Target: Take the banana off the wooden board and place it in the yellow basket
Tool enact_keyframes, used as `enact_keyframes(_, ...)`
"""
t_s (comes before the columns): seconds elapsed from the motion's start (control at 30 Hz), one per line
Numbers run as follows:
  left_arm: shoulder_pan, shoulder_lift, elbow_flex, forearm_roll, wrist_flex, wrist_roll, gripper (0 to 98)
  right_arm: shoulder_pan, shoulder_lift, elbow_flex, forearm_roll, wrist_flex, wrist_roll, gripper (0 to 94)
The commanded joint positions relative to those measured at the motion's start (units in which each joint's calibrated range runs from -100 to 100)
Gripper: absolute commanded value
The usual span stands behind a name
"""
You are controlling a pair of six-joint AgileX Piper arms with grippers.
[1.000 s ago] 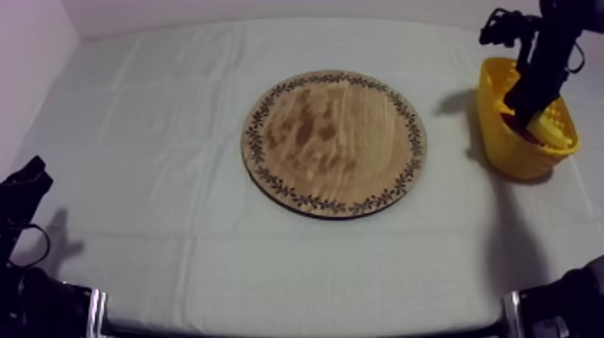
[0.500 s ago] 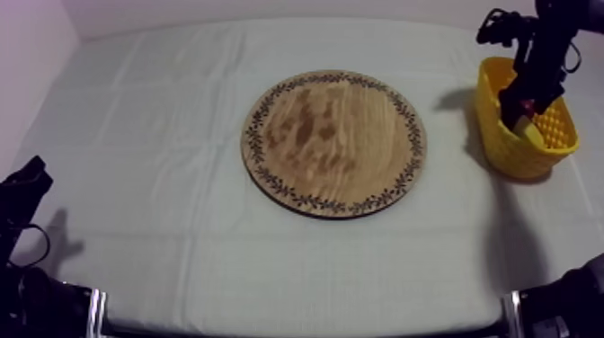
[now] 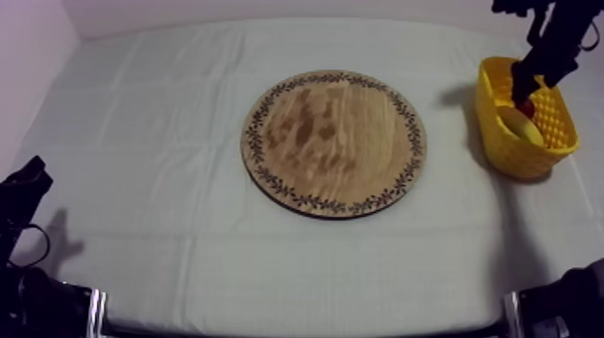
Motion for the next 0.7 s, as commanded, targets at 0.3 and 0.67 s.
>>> enact_keyframes(0.3,0.01,0.0,0.03,-0.02,0.0,0.01,0.1,-0.08,-13.38,6.37,-2.64,-6.28,0.87,61.6)
enact_keyframes(0.67,0.01,0.0,0.03,-0.02,0.0,0.01,0.1,-0.14,-30.73,21.22,-5.34,-18.79,1.42,41.5)
